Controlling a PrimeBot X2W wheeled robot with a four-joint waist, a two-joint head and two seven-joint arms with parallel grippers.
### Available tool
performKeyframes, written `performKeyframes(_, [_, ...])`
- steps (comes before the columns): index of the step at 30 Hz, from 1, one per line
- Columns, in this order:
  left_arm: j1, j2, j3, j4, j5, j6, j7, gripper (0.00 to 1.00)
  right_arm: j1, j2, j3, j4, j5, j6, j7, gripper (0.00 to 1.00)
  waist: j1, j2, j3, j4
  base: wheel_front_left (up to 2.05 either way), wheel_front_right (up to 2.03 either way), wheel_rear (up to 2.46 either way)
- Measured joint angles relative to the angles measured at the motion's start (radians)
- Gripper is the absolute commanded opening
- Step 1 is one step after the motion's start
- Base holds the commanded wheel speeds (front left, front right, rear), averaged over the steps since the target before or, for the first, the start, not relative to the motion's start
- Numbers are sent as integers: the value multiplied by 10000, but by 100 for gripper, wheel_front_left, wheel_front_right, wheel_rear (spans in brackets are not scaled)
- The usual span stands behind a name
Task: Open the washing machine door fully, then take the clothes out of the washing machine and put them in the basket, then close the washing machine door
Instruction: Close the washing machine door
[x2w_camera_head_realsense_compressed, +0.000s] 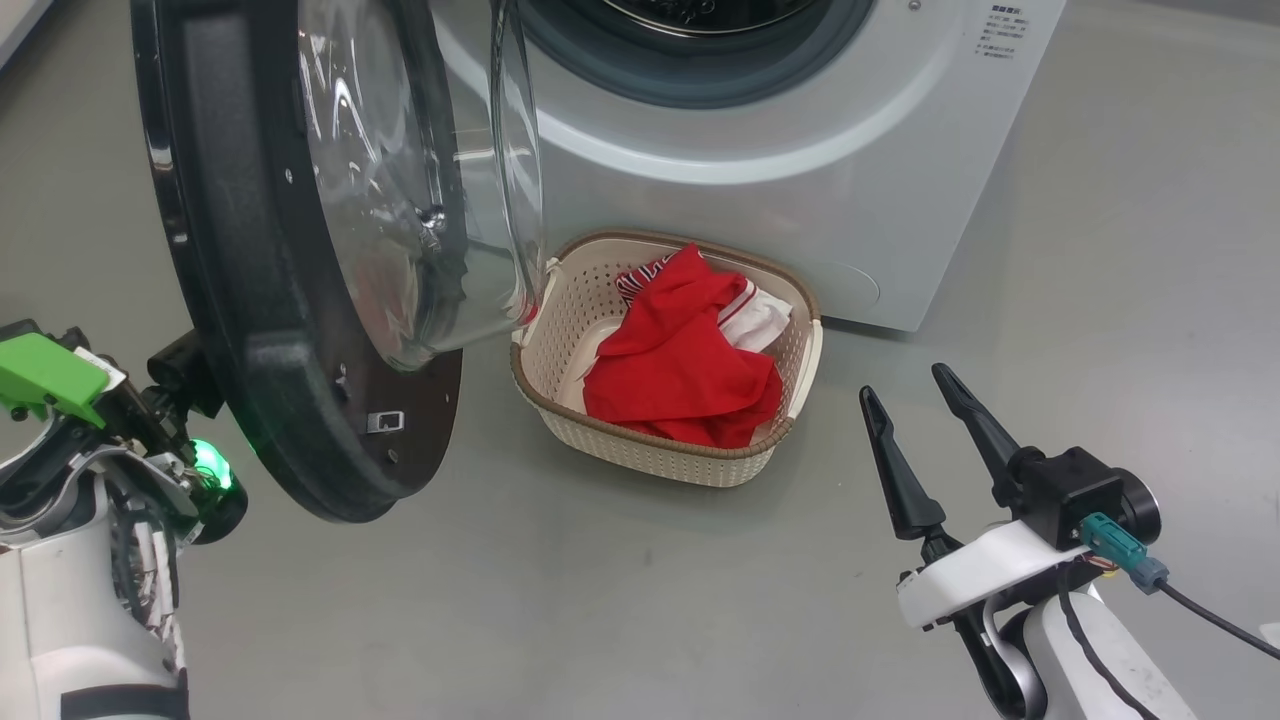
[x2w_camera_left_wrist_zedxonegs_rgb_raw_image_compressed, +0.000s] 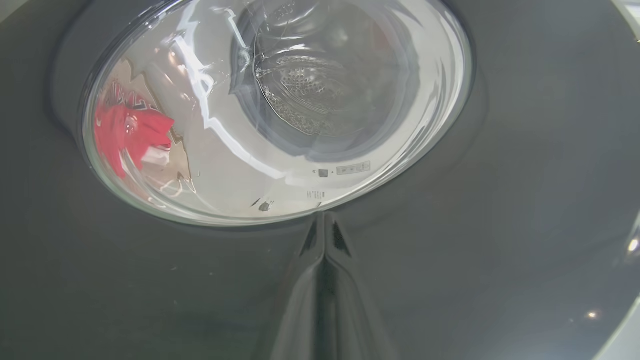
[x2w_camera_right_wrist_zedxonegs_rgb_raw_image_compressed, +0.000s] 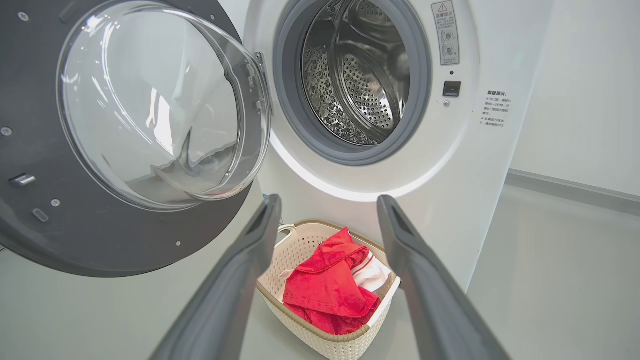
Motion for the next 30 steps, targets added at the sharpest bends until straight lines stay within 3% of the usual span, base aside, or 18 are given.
performKeyframes(18, [278, 2, -1544, -430, -1722, 416, 13, 0, -3, 88, 12, 46, 2, 0, -21, 100, 0, 0, 41, -685, 0, 0, 0])
performKeyframes(30, [423, 6, -2782, -892, -2462, 514, -600, 0, -12, 107, -6, 46, 2, -4, -81, 100, 0, 0, 224, -1201, 0, 0, 0])
